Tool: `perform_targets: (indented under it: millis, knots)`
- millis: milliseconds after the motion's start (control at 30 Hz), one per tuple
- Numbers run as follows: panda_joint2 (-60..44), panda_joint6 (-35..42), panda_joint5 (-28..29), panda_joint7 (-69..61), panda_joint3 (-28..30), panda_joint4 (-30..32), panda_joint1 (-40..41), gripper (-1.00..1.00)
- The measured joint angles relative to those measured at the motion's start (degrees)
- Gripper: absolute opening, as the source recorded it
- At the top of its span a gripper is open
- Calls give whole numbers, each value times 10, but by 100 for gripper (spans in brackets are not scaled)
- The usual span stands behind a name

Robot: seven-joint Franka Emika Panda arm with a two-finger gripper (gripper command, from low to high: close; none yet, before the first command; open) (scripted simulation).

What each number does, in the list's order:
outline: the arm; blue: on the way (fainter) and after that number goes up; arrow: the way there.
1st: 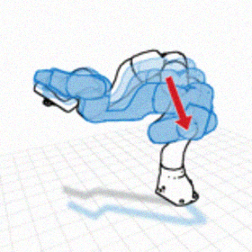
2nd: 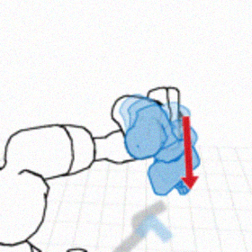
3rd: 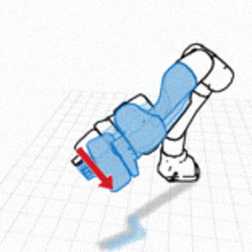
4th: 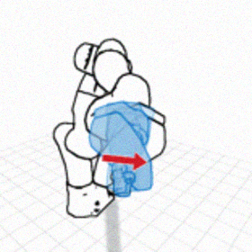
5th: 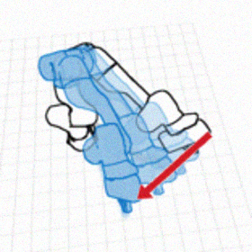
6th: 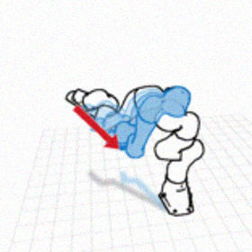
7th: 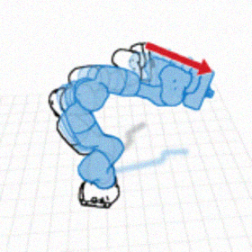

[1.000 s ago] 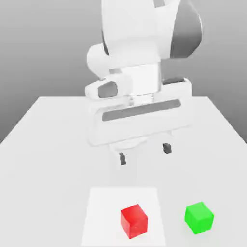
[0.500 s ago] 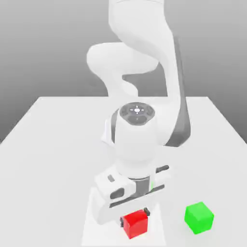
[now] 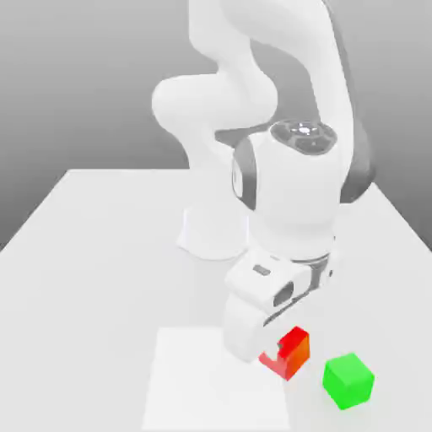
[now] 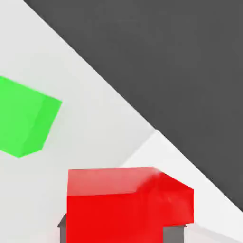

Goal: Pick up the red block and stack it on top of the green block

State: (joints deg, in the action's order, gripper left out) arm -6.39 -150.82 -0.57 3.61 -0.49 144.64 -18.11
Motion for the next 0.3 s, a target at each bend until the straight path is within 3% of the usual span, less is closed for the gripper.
perform_targets:
  millis: [200, 233, 300]
  knots:
    - [-78, -63, 26, -56, -27, -15, -29, -100]
    - [-88, -73, 28, -56, -26, -16, -30, 100]
    - [-88, -73, 28, -56, -26, -16, -30, 100]
